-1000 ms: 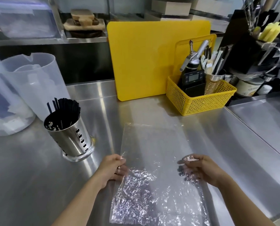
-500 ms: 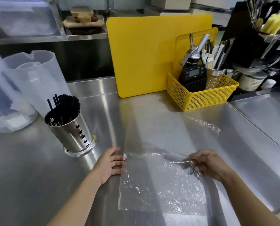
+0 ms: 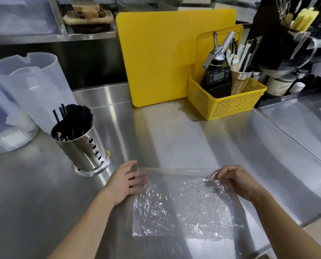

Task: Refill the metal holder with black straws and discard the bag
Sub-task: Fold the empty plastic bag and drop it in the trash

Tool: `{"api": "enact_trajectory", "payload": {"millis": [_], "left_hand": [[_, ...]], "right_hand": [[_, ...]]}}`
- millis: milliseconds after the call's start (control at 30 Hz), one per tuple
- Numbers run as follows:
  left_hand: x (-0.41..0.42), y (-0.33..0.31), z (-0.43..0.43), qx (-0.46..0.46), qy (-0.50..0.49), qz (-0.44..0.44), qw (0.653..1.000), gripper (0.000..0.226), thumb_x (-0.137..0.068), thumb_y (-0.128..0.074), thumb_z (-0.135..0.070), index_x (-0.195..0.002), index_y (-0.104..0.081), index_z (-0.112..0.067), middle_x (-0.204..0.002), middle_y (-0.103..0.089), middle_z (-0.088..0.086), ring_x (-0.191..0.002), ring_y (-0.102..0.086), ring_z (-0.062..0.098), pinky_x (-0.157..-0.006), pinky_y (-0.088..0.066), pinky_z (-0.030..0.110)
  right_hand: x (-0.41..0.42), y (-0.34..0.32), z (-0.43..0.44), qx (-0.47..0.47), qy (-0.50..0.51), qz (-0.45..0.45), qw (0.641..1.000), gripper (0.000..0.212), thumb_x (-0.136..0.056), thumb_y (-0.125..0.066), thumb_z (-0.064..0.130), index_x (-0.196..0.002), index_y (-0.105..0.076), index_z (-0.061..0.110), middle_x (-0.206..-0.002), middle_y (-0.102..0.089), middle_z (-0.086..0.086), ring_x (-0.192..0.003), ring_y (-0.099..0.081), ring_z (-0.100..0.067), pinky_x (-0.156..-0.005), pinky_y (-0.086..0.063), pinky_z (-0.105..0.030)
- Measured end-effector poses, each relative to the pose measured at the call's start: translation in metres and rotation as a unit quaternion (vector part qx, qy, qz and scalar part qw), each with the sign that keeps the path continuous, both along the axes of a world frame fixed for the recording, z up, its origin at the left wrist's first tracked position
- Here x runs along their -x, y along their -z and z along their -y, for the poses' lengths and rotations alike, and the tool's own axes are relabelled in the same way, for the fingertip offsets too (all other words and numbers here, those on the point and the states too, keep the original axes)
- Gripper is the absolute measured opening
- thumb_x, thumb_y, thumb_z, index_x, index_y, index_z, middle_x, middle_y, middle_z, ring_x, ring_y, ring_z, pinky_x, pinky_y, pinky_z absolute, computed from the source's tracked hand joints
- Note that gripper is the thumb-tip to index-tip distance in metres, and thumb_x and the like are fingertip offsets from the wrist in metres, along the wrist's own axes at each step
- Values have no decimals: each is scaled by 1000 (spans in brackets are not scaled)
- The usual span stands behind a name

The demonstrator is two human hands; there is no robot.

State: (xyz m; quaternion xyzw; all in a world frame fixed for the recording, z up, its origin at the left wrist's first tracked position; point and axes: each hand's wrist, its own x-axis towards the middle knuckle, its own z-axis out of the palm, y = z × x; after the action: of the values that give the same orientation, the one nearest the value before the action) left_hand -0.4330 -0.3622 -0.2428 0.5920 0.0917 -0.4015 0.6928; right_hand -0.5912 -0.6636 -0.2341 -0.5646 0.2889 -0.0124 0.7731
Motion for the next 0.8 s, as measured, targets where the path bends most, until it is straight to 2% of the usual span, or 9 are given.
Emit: {"api": "enact_trajectory", "payload": {"millis": [67,133,200,267,367,467,567,667,800], "left_hand": [[-2,0,-6,-11,24,-28,999,37,-85,-60,-36,-116,-46,-22,-107,-65,20,-93,-63,35,-72,-56,49],[1,-1,-6,-55,40,2,998,56,-76,-71,-10,-124,-42,-14,-109,-63,22,-84,-65,32,-75,-55,49],[6,-3,-3,-108,23,70,991,56,-74,-64,12,-123,-43,-6,-104,-63,20,-73,-64,27,-64,-58,39],[5,-7,0,-133,16,160,978,48,-76,-60,16,-117,-45,-4,-90,-63,15,-69,-60,22,-56,-53,28],[0,-21,5,-92,68,256,960,43,-76,-60,14,-111,-49,-8,-79,-62,4,-69,-55,13,-62,-45,29],[-6,-40,12,-48,154,321,933,39,-77,-59,15,-100,-52,-16,-61,-67,-15,-59,-57,-3,-57,-45,24],[-10,-54,18,-12,140,346,928,35,-79,-59,12,-97,-55,-17,-64,-70,-14,-60,-59,-2,-56,-46,16],[-14,-56,12,0,29,341,940,35,-77,-69,-9,-109,-55,-14,-92,-67,-2,-80,-60,5,-76,-46,18],[-13,-37,-9,15,-85,161,983,56,-63,-73,-43,-111,-56,-20,-118,-61,4,-100,-59,17,-93,-42,36]], "right_hand": [[1,-2,-5,17,3,-12,1000,40,-74,-35,-26,-57,-66,-6,-55,-66,-17,-44,-63,-23,-39,-50,-23],[1,1,-7,93,10,-28,995,42,-73,-38,-24,-64,-71,0,-57,-67,-11,-47,-55,-18,-38,-40,-15],[-2,3,-7,201,17,-35,979,38,-72,-42,-21,-75,-73,2,-70,-71,-5,-71,-57,-22,-52,-45,-16],[-8,-3,-12,332,3,-34,943,29,-76,-51,-15,-88,-70,3,-87,-69,-8,-89,-58,-23,-76,-47,-24],[-20,-27,-23,423,-104,-8,900,28,-80,-63,-1,-102,-67,16,-109,-65,-3,-103,-57,-16,-89,-43,-30],[-36,-47,-43,332,-257,-18,907,39,-78,-70,6,-112,-61,23,-111,-66,1,-105,-60,-10,-88,-47,-22],[-47,-48,-62,255,-334,-32,907,33,-73,-70,1,-103,-63,15,-91,-72,-5,-83,-66,-16,-80,-52,-28],[-50,-41,-69,301,-294,-7,907,17,-73,-68,-1,-86,-68,10,-72,-70,-4,-69,-63,-17,-70,-52,-30],[-45,-37,-73,212,-179,60,959,19,-76,-64,-11,-76,-63,8,-64,-69,0,-61,-65,-16,-60,-52,-25]]}}
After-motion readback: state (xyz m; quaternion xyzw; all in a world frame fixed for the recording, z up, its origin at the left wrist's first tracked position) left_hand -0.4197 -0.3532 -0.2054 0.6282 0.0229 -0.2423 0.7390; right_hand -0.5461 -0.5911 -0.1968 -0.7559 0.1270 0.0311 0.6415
